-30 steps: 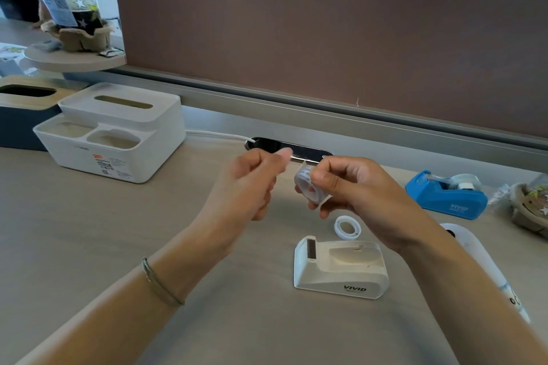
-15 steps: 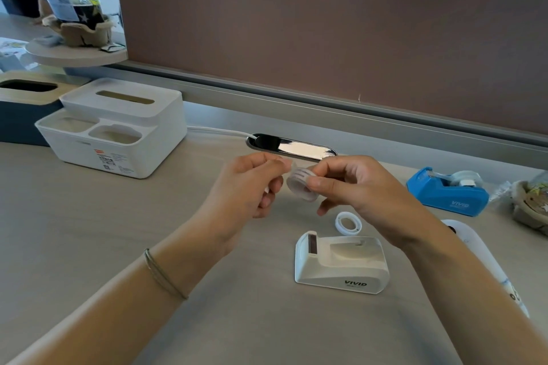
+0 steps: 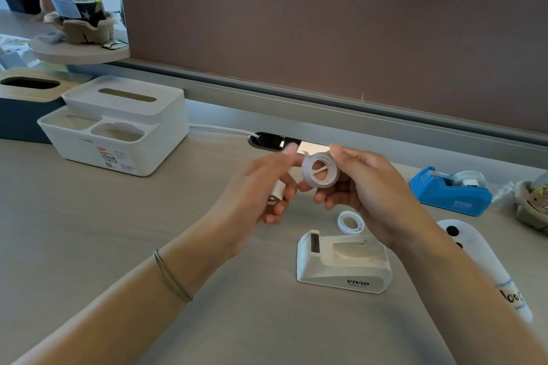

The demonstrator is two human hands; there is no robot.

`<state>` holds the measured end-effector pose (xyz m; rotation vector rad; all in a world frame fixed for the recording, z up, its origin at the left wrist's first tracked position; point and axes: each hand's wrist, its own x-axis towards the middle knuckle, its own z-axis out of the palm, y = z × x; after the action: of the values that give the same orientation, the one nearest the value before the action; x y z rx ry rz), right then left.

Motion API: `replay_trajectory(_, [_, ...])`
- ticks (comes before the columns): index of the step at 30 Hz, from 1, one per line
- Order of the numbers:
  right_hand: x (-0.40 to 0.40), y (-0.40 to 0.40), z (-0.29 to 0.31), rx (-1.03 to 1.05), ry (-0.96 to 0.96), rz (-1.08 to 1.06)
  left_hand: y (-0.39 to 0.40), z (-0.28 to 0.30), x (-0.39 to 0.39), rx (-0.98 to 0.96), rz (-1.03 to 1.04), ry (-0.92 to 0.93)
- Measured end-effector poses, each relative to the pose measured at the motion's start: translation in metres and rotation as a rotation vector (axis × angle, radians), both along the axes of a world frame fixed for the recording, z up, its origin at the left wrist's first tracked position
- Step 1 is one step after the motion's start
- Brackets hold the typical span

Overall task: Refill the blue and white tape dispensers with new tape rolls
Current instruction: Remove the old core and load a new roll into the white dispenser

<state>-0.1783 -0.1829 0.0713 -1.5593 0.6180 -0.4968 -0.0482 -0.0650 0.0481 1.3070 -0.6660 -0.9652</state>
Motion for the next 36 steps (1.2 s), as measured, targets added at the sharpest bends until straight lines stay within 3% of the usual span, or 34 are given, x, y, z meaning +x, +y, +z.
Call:
replay_trajectory(4, [-0.001, 0.0, 0.001, -0.019, 0.014, -0.002, 0.0, -0.004, -0.004, -0.099, 0.083, -0.34])
replay_trajectory(11, [-0.002, 0.0, 0.002, 0.042, 0.026, 0.037, 0.0, -0.008, -0.004, -0.202, 0.218, -0.442])
replay_trajectory(18, [-0.002, 0.007, 0.005, -0.101, 0.095, 0.163, -0.002, -0.009, -0.008, -0.147, 0.271, -0.243])
replay_trajectory(24, [0.001, 0.013, -0.004, -0.522, 0.188, 0.113, -0.002, -0.009, -0.008, -0.086, 0.258, -0.121])
replay_trajectory(26, [0.002, 0.014, -0.006, -0.571, 0.19, 0.072, -0.002, -0.006, -0.009, -0.073, 0.248, -0.066])
replay_trajectory(31, [-0.001, 0.008, -0.002, -0.474, 0.125, -0.027, -0.002, -0.001, -0.001, -0.105, 0.137, 0.377])
replay_trajectory(36, [0.0, 0.007, 0.001, -0.218, 0.042, -0.005, -0.003, -0.003, 0.005, -0.128, 0.12, 0.389])
